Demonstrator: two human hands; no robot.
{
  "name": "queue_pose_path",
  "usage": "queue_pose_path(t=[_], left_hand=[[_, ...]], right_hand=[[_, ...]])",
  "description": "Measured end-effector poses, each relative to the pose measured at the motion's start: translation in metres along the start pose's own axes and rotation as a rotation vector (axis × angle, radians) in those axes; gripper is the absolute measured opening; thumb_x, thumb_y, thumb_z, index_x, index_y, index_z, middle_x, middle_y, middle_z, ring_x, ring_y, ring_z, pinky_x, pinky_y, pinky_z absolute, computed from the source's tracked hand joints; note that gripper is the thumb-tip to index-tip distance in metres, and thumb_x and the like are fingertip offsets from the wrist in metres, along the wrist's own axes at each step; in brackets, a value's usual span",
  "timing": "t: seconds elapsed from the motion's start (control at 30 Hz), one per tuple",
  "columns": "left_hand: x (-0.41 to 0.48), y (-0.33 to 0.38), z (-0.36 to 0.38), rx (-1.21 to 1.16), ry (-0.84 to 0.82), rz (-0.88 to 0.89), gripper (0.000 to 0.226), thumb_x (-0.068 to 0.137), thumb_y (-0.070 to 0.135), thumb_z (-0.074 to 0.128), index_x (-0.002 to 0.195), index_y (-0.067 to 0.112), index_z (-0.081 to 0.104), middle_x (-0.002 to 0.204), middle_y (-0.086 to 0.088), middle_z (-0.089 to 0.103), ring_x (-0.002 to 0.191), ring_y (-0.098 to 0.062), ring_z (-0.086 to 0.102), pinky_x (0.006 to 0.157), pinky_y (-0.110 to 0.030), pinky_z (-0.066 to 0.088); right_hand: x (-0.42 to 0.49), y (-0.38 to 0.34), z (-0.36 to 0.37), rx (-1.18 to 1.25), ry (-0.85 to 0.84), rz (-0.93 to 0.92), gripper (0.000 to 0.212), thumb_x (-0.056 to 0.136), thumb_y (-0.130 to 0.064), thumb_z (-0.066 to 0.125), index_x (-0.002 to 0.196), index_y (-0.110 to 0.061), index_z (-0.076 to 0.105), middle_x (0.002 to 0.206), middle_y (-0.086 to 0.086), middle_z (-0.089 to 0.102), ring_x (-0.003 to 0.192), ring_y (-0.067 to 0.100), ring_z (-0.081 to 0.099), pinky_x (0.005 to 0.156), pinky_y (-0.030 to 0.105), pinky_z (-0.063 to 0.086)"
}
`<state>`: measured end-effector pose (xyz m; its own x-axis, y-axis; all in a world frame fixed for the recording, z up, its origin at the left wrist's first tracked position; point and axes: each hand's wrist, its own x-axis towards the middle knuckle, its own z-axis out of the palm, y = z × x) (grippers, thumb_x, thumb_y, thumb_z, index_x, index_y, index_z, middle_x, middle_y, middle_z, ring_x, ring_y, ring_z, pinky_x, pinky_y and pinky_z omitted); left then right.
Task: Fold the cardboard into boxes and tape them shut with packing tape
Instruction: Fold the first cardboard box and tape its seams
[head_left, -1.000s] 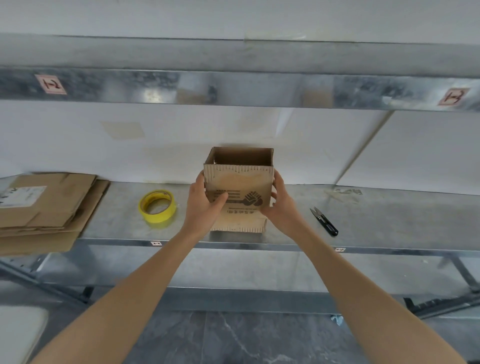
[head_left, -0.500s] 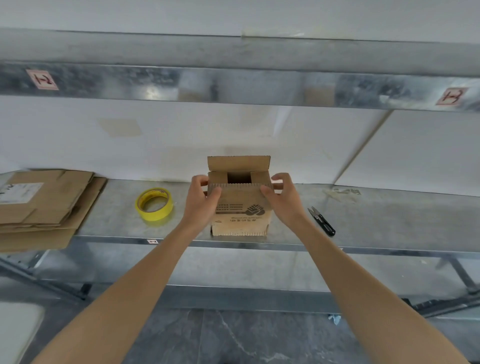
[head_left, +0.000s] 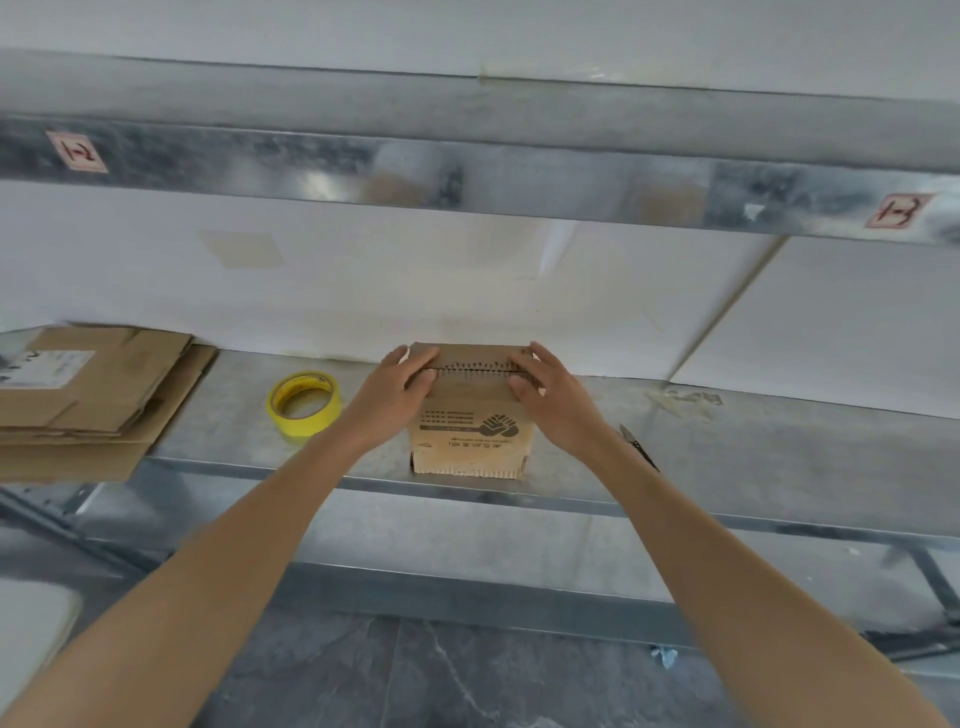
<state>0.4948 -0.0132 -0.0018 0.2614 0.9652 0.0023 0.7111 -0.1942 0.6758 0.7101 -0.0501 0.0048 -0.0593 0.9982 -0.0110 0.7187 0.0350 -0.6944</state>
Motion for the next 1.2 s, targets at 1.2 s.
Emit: queue_pose_path(t=[1.2], left_hand=[[0.019, -0.118, -0.033, 0.361, 0.071, -0.209, 0.015, 0.089, 0.016, 0.044, 0.09, 0.013, 0.059, 0.107, -0.009, 0.058, 0.106, -0.032, 0.055, 0.078, -0.034, 0.039]], right_hand=[[0.024, -0.05, 0.03, -0.345, -0.05, -0.071, 0.043, 0.103, -0.024, 0.035, 0.145, -0.016, 0.036, 0.156, -0.002, 0.025, 0.146, 0.021, 0.013, 0.116, 0.034, 0.007]])
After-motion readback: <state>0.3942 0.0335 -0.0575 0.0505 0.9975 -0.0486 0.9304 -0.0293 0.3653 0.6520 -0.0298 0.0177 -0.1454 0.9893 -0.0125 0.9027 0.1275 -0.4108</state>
